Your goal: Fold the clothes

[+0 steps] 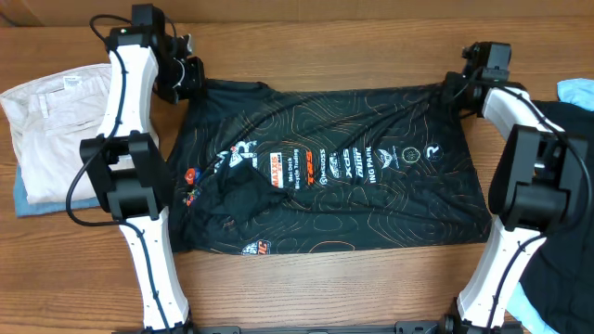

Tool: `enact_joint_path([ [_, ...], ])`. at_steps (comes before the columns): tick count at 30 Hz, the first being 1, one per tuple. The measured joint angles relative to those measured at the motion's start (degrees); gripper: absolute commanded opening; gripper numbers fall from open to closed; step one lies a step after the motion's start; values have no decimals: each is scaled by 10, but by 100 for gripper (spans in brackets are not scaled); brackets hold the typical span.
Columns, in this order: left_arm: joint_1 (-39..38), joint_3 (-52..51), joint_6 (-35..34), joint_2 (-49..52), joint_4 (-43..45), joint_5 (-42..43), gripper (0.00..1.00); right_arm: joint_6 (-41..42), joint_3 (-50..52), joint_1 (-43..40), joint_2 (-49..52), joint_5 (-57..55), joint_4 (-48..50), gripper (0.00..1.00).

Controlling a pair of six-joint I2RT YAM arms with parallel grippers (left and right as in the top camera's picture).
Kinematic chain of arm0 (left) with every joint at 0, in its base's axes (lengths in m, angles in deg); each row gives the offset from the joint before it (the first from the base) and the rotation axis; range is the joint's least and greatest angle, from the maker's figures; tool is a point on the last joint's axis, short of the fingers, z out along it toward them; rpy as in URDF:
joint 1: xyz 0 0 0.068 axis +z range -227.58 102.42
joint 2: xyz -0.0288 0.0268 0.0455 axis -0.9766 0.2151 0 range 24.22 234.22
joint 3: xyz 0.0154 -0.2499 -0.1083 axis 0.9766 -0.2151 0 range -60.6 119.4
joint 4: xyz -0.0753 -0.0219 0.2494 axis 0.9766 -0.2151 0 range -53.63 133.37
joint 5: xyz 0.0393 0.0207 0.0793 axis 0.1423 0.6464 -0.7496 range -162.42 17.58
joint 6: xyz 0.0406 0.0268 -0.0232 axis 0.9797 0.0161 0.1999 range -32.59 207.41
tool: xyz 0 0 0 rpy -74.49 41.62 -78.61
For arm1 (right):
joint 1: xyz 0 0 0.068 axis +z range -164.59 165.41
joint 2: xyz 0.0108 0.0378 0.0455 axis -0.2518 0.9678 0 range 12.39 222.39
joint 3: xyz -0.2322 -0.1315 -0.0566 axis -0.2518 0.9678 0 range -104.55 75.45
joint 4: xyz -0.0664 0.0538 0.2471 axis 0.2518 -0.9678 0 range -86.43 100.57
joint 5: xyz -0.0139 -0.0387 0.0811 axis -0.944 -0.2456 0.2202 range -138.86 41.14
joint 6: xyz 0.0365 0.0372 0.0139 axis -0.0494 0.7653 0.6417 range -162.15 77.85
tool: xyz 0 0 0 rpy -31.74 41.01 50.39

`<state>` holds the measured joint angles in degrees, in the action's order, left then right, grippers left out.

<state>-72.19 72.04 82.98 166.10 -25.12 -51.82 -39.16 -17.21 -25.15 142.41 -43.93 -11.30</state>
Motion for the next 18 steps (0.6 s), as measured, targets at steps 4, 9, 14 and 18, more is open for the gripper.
enact_joint_path([
  [4, 9, 25, -1, -1, -25, 2, 4, 0, 0, -7, -40, -10, -65, 7],
  [9, 15, 27, -1, -14, -75, 2, 4, 0, -2, -9, -112, -16, -169, 7],
  [14, 15, 28, -1, -36, -141, 2, 4, 0, -3, -10, -177, -23, -272, 8],
  [18, 15, 28, -1, -56, -213, -9, 4, 0, -4, -11, -207, -26, -347, 10],
])
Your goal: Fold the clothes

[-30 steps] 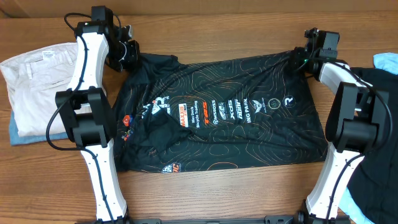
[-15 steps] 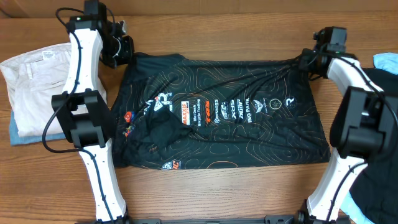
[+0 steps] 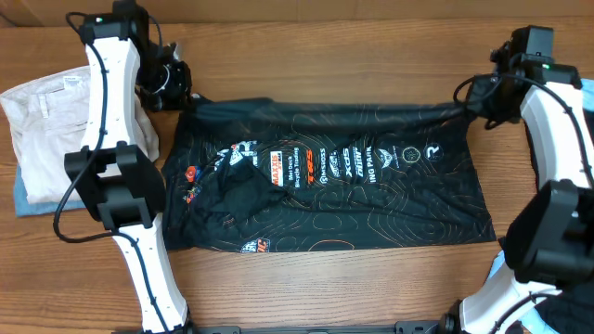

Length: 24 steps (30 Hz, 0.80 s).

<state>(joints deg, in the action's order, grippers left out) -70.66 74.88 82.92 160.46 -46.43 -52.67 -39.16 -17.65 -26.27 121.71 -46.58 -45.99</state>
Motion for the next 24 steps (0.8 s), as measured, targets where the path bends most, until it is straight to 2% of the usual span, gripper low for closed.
enact_joint_path([
  [5, 0, 2, 0, -11, -67, -30, 4, 0, -1, -10, -8, -2, -99, 10],
  [12, -1, -12, 1, -35, -67, -56, 4, 0, -1, -42, -8, -4, -188, 11],
  [21, -17, -169, 2, -160, -54, -87, 4, 13, -1, -55, -8, -10, -230, 11],
  [24, -33, -222, 2, -175, -28, -92, 4, 14, -1, -55, -8, 1, -229, 18],
])
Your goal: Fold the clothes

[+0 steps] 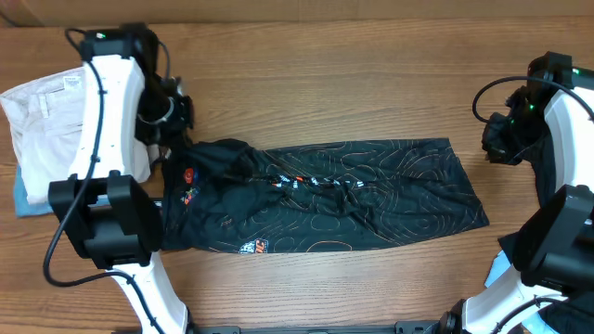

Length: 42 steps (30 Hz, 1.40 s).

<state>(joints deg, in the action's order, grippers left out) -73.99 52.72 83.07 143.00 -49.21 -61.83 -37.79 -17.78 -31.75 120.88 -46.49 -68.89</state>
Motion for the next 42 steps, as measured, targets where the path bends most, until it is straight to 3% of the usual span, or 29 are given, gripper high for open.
enact_joint_path([
  [2, -10, -30, 0, 0, 22, -2, 4, 0, 0, 1, 0, 17, 10, 25],
  [8, -33, -89, 0, -1, 62, -2, 4, 1, 0, 32, 0, 41, 65, 29],
  [14, -36, -90, 0, -1, 67, -2, 4, -1, 23, 76, 2, 31, 111, 31],
  [22, -36, -91, 0, -1, 71, -2, 4, 0, 81, 75, 70, 43, 157, 32],
  [35, -36, -91, 0, -1, 76, -2, 4, 1, 83, 94, 106, 63, 203, 47],
  [40, -36, -91, 0, -1, 78, -2, 4, 1, 83, 94, 108, 64, 228, 47],
  [42, -36, -91, 0, -1, 78, -2, 4, 1, 85, 94, 108, 64, 240, 41],
])
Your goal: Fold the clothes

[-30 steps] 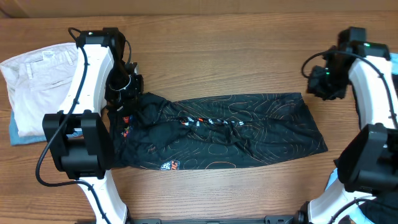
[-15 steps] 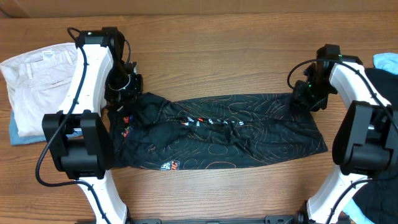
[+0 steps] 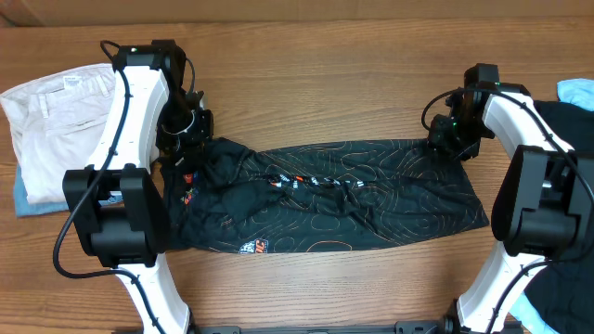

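Observation:
A black jersey [image 3: 371, 204] with orange contour lines lies across the middle of the table, folded lengthwise into a long band. White and orange print shows along its centre crease. Its upper left corner is bunched up. My left gripper [image 3: 190, 137] sits over that bunched corner. My right gripper [image 3: 447, 144] sits at the band's upper right corner. From overhead the fingers of both are hidden under the wrists, so I cannot make out whether either one holds cloth.
A folded white garment [image 3: 56, 116] lies at the left edge on a blue cloth [image 3: 32, 204]. Dark fabric [image 3: 571, 125] and a light blue piece [image 3: 577, 90] lie at the right edge. Both arm bases stand at the table's front.
My right gripper was off the jersey, to the right of it, and is now at its upper right corner. My left gripper has shifted slightly right over the bunched corner. The jersey lies as before.
The jersey lay spread flat with both grippers at its far corners. Then the far edge was lifted slightly. Then that edge lay forward, the jersey folded into a band, with the right gripper clear of it. Now both grippers are at the band's upper corners.

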Tool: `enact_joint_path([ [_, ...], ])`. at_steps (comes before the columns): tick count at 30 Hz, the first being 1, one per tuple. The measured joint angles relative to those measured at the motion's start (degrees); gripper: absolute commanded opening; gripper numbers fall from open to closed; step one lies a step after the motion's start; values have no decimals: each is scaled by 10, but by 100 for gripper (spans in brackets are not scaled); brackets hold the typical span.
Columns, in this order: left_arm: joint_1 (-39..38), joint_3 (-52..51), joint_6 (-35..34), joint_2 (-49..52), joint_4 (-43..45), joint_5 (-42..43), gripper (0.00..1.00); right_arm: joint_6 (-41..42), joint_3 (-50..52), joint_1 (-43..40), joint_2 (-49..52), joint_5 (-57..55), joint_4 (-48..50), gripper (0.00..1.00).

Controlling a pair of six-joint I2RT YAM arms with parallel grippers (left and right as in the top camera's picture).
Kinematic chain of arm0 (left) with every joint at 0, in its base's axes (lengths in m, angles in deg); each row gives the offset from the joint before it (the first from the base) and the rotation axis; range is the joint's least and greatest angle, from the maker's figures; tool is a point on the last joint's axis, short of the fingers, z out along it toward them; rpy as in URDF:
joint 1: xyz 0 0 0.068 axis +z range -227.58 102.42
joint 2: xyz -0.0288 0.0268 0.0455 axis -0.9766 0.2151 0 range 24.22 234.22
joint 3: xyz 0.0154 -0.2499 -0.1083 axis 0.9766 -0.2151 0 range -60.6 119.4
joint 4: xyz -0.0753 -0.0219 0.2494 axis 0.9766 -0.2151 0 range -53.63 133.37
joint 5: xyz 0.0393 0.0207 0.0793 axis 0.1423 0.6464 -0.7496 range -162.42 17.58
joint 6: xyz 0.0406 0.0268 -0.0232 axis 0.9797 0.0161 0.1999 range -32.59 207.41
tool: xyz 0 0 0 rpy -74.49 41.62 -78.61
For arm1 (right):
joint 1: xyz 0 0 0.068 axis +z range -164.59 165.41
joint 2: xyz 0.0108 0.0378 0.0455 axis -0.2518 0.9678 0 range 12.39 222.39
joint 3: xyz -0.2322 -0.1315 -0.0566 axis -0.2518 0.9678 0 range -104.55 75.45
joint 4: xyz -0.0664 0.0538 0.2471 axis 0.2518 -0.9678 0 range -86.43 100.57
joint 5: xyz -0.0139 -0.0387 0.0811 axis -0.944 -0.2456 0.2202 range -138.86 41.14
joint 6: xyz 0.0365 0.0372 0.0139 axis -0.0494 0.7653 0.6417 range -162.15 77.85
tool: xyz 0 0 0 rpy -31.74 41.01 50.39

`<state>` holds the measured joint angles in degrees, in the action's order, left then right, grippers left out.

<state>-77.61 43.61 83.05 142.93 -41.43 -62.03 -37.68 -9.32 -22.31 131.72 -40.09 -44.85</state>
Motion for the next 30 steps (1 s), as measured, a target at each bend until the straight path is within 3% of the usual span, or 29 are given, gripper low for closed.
enact_joint_path([
  [5, 0, 0, 0, 0, 0, 0, 4, 4, 9, 0, 0, 0, 5, 5],
  [13, 0, 0, 0, 0, 0, -1, 4, 0, 10, 0, 0, 0, -10, 4],
  [21, 3, 0, 0, 0, -5, -16, 4, 0, -53, -24, -9, -17, -114, 4],
  [30, 18, 0, 3, 0, -63, -20, 4, 24, -81, -70, -87, -84, -221, 4],
])
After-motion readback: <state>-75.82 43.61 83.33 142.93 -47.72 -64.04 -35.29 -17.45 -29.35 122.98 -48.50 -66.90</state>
